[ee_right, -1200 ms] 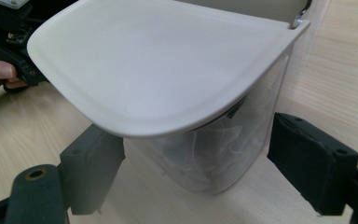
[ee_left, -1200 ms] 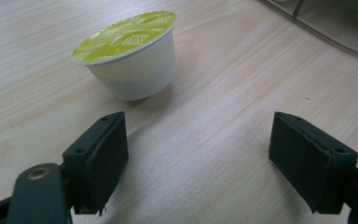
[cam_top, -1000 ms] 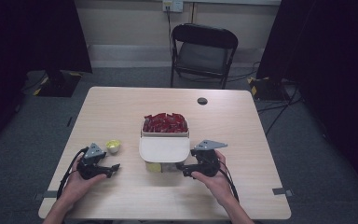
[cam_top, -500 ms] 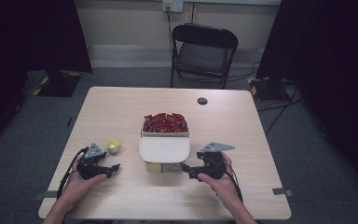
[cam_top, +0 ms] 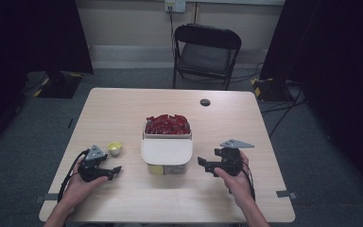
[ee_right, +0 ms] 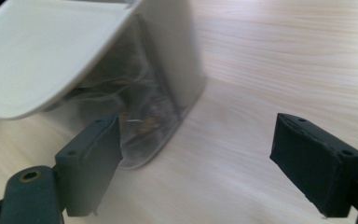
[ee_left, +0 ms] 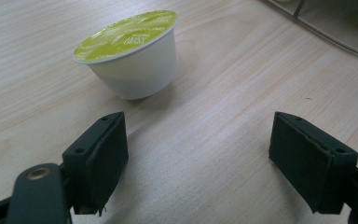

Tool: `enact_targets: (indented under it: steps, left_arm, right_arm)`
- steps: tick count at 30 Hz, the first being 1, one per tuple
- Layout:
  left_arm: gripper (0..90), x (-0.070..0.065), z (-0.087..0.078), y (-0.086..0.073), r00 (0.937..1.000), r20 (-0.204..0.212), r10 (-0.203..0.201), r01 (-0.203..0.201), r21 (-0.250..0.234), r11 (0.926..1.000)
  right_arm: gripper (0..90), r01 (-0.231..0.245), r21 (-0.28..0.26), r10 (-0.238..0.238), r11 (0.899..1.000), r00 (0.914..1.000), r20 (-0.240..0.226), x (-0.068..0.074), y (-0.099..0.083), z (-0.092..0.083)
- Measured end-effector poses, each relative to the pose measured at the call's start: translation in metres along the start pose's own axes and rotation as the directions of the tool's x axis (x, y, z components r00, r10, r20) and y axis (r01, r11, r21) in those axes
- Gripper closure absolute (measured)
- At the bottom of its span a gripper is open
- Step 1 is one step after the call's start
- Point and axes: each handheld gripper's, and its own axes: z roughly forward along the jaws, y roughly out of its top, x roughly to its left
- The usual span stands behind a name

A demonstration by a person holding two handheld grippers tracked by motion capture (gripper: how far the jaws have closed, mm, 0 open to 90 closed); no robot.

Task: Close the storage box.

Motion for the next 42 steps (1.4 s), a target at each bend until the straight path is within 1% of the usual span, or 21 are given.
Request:
enact_targets:
  steps: [6,7,10,12,14,16,18,19,22,25,28,29,30,31,32,33,36,37,40,41,42]
  left_arm:
    - [19.1,0.0,0.0,0.0,0.9998,-0.007,-0.017,0.016,-0.01,0.9998]
    - [19.1,0.0,0.0,0.0,0.9998,-0.009,-0.016,0.016,-0.011,0.9998]
    - [19.1,0.001,0.0,-0.001,0.9997,-0.008,-0.024,0.023,-0.008,0.9997]
    - [19.1,0.001,0.0,-0.001,0.9996,-0.011,-0.026,0.026,-0.008,0.9996]
    - [19.1,0.001,0.0,-0.001,0.9996,-0.011,-0.026,0.025,-0.007,0.9996]
    - [19.1,0.001,0.0,-0.001,0.9996,-0.011,-0.025,0.025,-0.008,0.9996]
    - [19.0,0.001,0.0,-0.001,0.9996,-0.011,-0.025,0.025,-0.008,0.9997]
    - [19.1,0.001,0.0,-0.001,0.9996,-0.011,-0.026,0.026,-0.008,0.9996]
    - [19.1,0.001,0.0,-0.001,0.9996,-0.01,-0.025,0.025,-0.008,0.9997]
    - [19.1,0.001,0.0,-0.001,0.9996,-0.01,-0.025,0.025,-0.008,0.9997]
    - [19.1,0.001,0.0,-0.001,0.9996,-0.01,-0.025,0.025,-0.008,0.9997]
    - [19.1,0.001,0.0,-0.001,0.9996,-0.01,-0.025,0.025,-0.008,0.9997]
    - [19.1,0.001,0.0,-0.001,0.9996,-0.01,-0.025,0.025,-0.008,0.9997]
    - [19.1,0.001,0.0,-0.001,0.9996,-0.01,-0.025,0.025,-0.008,0.9996]
    - [19.1,0.001,0.0,-0.001,0.9996,-0.01,-0.026,0.025,-0.008,0.9996]
    - [19.0,0.001,0.0,-0.001,0.9996,-0.01,-0.025,0.025,-0.008,0.9997]
    - [19.0,0.001,0.0,-0.001,0.9996,-0.01,-0.025,0.025,-0.008,0.9997]
    - [19.0,0.001,0.0,-0.001,0.9996,-0.01,-0.025,0.025,-0.008,0.9997]
    - [18.9,0.001,0.0,-0.001,0.9996,-0.01,-0.025,0.025,-0.008,0.9997]
    - [18.9,0.001,0.0,-0.001,0.9996,-0.01,-0.025,0.025,-0.008,0.9997]
    - [18.9,0.001,0.0,-0.001,0.9996,-0.01,-0.025,0.025,-0.008,0.9997]
  right_arm:
    - [16.0,-0.014,-0.016,0.015,1.0,0.9962,0.086,-0.022,0.0,-0.006]
    - [16.0,-0.006,-0.01,0.007,1.0,0.9924,0.123,-0.028,-0.001,-0.006]
    - [16.0,-0.025,0.004,0.024,1.0,0.988,0.153,-0.039,-0.004,-0.004]
    - [16.1,-0.033,0.019,0.029,0.999,0.9812,0.191,-0.046,-0.007,-0.003]
    - [16.1,-0.042,0.032,0.034,0.999,0.9769,0.211,-0.054,-0.01,-0.003]
    - [16.1,-0.047,0.049,0.033,0.998,0.9691,0.244,-0.06,-0.012,-0.001]
    - [16.1,-0.077,0.067,0.057,0.995,0.9632,0.263,-0.068,-0.016,0.0]
    - [16.1,-0.081,0.072,0.058,0.994,0.9607,0.271,-0.071,-0.017,0.0]
    - [16.1,-0.105,0.089,0.074,0.99,0.9529,0.294,-0.076,-0.018,0.002]
    - [16.0,-0.093,0.113,0.051,0.989,0.9433,0.328,-0.079,-0.02,0.004]
    - [16.0,-0.094,0.128,0.043,0.987,0.9348,0.353,-0.081,-0.022,0.006]
    - [15.9,-0.1,0.136,0.043,0.986,0.9281,0.37,-0.083,-0.024,0.006]
    - [16.1,-0.104,0.136,0.047,0.985,0.9276,0.371,-0.083,-0.026,0.006]
    - [16.6,-0.099,0.149,0.039,0.984,0.9304,0.364,-0.084,-0.031,0.007]
    - [16.2,-0.091,0.154,0.027,0.984,0.927,0.374,-0.085,-0.033,0.007]
    - [15.9,-0.08,0.162,0.011,0.984,0.9195,0.393,-0.085,-0.035,0.005]
    - [14.4,-0.078,0.156,0.011,0.985,0.9202,0.391,-0.085,-0.036,0.005]
    - [11.1,-0.067,0.155,-0.002,0.986,0.9127,0.409,-0.084,-0.037,0.007]
    - [5.5,-0.068,0.124,0.01,0.99,0.9082,0.418,-0.084,-0.04,0.01]
    - [5.5,-0.068,0.124,0.01,0.99,0.9082,0.418,-0.084,-0.04,0.01]
    - [4.6,-0.055,0.108,0.006,0.993,0.911,0.412,-0.085,-0.042,0.011]
